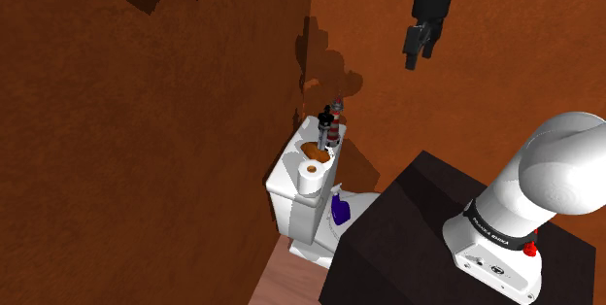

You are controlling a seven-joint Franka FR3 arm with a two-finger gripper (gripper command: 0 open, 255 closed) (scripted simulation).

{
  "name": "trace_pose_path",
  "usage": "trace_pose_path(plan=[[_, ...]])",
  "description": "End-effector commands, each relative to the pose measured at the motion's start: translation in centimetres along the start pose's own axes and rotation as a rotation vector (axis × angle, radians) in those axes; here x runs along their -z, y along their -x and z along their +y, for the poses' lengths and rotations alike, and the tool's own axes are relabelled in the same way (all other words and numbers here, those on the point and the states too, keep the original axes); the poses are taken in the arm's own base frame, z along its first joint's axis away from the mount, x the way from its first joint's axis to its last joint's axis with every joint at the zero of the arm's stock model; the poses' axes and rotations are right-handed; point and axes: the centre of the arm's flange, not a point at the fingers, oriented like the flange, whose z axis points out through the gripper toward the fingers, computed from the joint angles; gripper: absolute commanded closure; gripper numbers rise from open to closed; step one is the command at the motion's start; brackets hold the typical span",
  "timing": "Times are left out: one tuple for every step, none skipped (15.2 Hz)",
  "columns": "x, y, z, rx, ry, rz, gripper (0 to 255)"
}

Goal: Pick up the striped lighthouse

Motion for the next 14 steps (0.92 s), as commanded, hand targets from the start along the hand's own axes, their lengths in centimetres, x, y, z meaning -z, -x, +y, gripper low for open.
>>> trace_pose_path(plan=[[-1.3, -2.3, 0.8, -0.001, -0.001, -0.003, 0], [-1.9, -3.4, 1.2, -0.001, -0.002, -0.004, 0], [-2.6, -4.5, 1.5, -0.002, -0.003, -0.006, 0], [-3.2, -5.6, 1.9, -0.002, -0.004, -0.008, 0], [-3.9, -6.7, 2.3, -0.003, -0.005, -0.010, 0], [-4.5, -7.8, 2.6, -0.003, -0.005, -0.011, 0], [-5.2, -9.0, 3.0, -0.003, -0.006, -0.013, 0], [-5.8, -10.1, 3.4, -0.004, -0.007, -0.015, 0], [-6.5, -11.2, 3.8, -0.004, -0.008, -0.017, 0], [-7.2, -12.3, 4.1, -0.005, -0.009, -0.018, 0], [-7.8, -13.4, 4.5, -0.005, -0.009, -0.020, 0], [-8.5, -14.5, 4.9, -0.005, -0.010, -0.022, 0], [-9.2, -15.6, 5.3, -0.006, -0.011, -0.024, 0], [-9.8, -16.7, 5.6, -0.006, -0.012, -0.025, 0]])
